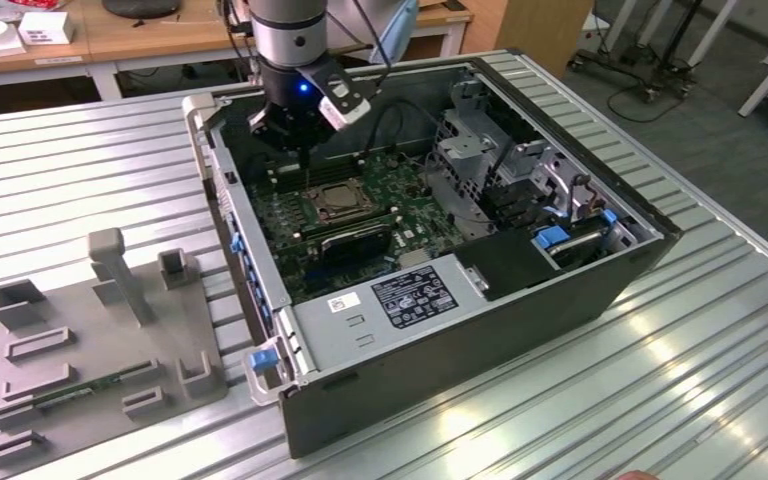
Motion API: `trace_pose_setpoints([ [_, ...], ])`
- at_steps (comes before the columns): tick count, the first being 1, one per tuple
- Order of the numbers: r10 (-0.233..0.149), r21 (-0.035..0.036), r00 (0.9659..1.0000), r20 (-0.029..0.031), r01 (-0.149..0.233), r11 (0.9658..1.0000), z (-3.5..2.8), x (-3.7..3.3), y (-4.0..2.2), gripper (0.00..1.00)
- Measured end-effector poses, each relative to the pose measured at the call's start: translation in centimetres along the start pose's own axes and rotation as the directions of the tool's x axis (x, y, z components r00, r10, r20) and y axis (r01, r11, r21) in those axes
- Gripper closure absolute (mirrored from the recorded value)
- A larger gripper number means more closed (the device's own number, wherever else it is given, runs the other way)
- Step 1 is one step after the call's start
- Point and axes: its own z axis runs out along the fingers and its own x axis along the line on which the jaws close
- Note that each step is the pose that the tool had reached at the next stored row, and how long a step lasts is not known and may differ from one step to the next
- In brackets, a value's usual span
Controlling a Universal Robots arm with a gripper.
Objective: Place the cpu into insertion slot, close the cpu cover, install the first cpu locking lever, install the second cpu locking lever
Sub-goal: 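Install the first cpu locking lever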
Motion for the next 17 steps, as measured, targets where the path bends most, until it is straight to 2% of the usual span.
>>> trace_pose_setpoints([
  [7,0.001,-0.0137,1.0000,-0.0008,-0.001,0.9999,0.05,-0.87,-0.47,0.90],
  [12,0.001,-0.0150,1.0000,-0.0009,-0.001,0.9999,0.05,-0.88,-0.48,0.90],
  [13,0.002,-0.0218,1.0000,-0.0013,-0.002,0.9998,0.06,-0.88,-0.51,0.90],
  [15,0.004,-0.0421,1.0000,-0.0025,-0.004,0.9991,0.10,-0.90,-0.62,0.90],
  [17,0.005,-0.0520,1.0000,-0.0031,-0.005,0.9986,0.23,-1.01,-0.83,0.90],
])
